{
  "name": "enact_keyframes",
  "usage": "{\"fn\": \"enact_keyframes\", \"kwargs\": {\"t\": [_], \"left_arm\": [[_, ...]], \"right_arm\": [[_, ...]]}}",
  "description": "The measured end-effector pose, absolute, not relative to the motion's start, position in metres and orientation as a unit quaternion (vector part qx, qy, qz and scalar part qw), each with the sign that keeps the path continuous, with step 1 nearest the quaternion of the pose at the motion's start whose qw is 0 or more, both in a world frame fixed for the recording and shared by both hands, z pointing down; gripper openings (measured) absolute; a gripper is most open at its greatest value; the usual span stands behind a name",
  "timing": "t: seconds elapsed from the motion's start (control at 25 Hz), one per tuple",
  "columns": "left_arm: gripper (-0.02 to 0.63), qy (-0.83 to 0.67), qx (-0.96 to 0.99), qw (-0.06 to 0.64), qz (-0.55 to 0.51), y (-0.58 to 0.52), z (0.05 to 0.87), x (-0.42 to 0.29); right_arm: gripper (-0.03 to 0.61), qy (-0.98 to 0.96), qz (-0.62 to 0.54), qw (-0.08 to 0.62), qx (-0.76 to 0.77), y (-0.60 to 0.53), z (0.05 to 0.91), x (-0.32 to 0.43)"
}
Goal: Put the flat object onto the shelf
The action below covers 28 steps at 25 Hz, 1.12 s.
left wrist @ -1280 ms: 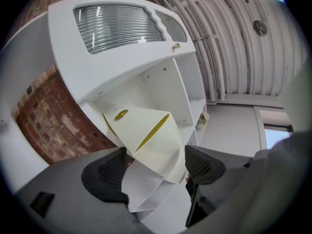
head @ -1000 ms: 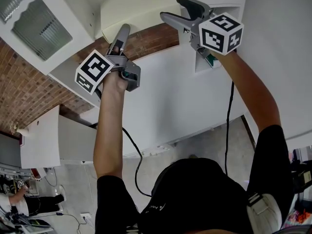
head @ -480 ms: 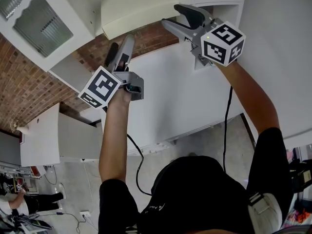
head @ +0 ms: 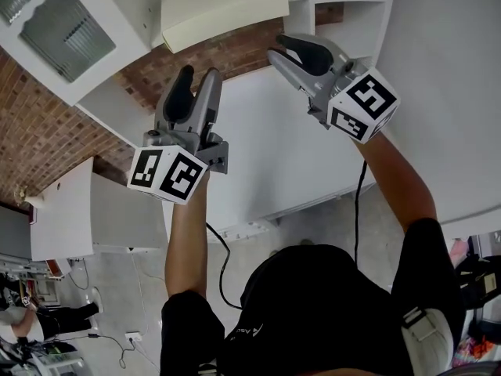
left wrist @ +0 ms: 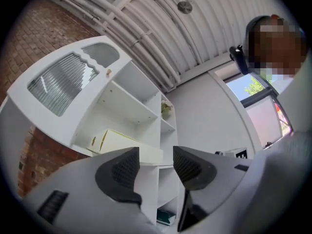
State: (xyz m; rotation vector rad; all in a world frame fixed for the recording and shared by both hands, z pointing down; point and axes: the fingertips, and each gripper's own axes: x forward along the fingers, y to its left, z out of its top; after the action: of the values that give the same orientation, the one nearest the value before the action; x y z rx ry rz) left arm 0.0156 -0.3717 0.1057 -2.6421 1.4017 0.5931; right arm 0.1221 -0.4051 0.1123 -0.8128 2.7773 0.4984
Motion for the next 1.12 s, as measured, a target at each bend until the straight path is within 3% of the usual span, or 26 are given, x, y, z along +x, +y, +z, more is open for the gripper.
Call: {"fn": "enact_keyframes", "kwargs": {"t": [0.28,0.56,1.12], "left_arm": [[0.09,0.452,-0.872,0.094,0.163,-0.349,0.117,0.035],[0.004,0.455,-0.87,0.113,0.152,-0.336,0.127,0.043],[-0.002,0.452,-0.873,0.12,0.137,-0.327,0.139,0.048]], "right_arm": [[0.006,0.938,0.181,0.109,-0.276,-0.383,0.129,0.11],[0.002,0.941,0.14,0.143,-0.272,-0.376,0.141,0.108],[0.002,0.946,0.137,0.146,-0.257,-0.354,0.159,0.098]]}}
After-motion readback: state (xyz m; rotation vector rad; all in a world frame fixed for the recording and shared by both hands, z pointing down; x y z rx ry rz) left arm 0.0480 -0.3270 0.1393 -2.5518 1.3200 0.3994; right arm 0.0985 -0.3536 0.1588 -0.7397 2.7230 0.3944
